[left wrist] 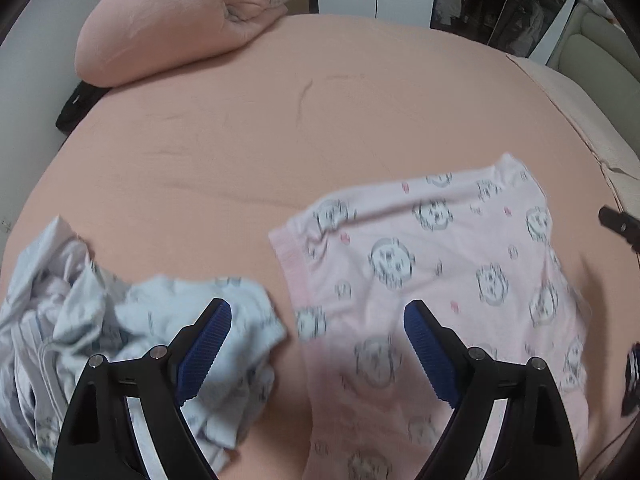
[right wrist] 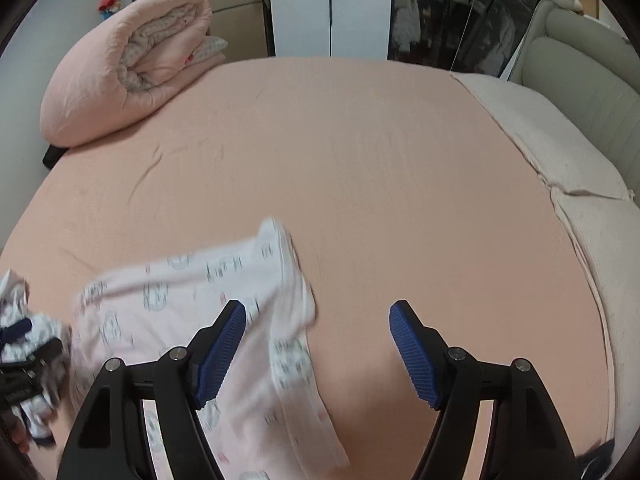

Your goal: Fold clothes

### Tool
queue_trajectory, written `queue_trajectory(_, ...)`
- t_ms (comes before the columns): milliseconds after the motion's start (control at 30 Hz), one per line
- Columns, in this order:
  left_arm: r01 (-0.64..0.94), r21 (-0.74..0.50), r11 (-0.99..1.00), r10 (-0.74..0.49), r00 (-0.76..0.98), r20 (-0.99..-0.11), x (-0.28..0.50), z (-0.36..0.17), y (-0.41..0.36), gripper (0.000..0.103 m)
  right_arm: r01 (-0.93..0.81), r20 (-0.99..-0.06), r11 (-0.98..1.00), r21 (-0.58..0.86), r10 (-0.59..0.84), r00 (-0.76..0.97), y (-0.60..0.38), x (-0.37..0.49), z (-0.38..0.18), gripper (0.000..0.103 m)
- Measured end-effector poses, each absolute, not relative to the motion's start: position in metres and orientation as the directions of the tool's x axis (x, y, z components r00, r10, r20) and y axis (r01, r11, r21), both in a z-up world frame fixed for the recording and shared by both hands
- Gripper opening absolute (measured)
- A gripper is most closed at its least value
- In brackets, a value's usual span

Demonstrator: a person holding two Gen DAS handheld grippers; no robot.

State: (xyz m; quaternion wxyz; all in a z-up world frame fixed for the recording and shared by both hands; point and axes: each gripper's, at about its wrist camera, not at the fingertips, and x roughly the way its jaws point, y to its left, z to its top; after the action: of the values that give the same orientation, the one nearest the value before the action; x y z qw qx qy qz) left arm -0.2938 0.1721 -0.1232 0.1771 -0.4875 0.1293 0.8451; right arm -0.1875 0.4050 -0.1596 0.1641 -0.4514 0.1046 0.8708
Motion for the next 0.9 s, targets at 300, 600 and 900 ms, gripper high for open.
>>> queue_trajectory(300,-0.436,0.069,-0.897,0.187,-0.517,-0.835,-0.255,-0.155,0.136,0.089,-0.376,-0.835,-0.921,0.102,0.126,-0.536,0.392,-0.113,-0.186,0.074)
queue_trajectory(600,-0.381,0.04,-0.924,0.179,-0.52,-0.835,-0.221,-0.175,0.109,0.089,-0.406,-0.831,-0.893,0.194,0.07,-0.551,0.39,-0.048,-0.192,0.074)
queue_trajectory(900,-0.378,0.074,-0.923,0.154,-0.537,-0.829,-0.191,-0.186,0.082,0.089,-0.313,-0.856,-0.944,0.102,0.077,-0.511,0.36,0.007,-0.198,0.074)
